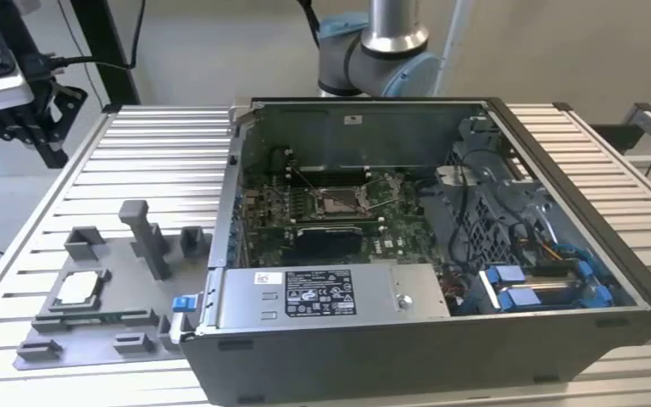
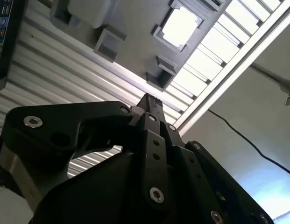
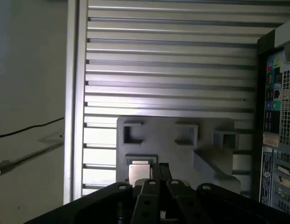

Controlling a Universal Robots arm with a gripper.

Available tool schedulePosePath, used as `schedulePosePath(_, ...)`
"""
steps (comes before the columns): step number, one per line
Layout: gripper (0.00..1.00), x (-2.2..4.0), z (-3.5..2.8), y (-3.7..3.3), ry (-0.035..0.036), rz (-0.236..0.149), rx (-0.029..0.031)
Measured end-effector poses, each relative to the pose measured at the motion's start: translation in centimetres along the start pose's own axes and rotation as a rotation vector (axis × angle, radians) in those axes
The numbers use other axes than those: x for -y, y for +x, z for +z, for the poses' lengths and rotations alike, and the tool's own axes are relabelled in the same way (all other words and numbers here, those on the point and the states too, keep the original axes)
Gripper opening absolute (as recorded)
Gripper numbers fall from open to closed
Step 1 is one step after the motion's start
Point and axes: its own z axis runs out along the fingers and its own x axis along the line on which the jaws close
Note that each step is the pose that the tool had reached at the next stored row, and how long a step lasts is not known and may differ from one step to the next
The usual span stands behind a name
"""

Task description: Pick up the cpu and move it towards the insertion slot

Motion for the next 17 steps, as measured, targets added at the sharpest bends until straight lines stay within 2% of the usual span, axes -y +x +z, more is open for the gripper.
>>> schedulePosePath(9,0.00,2.61,-0.07,0.53,-0.0051,0.000,0.0006)
schedulePosePath(17,0.00,4.35,-0.12,1.04,-0.0067,0.000,0.0007)
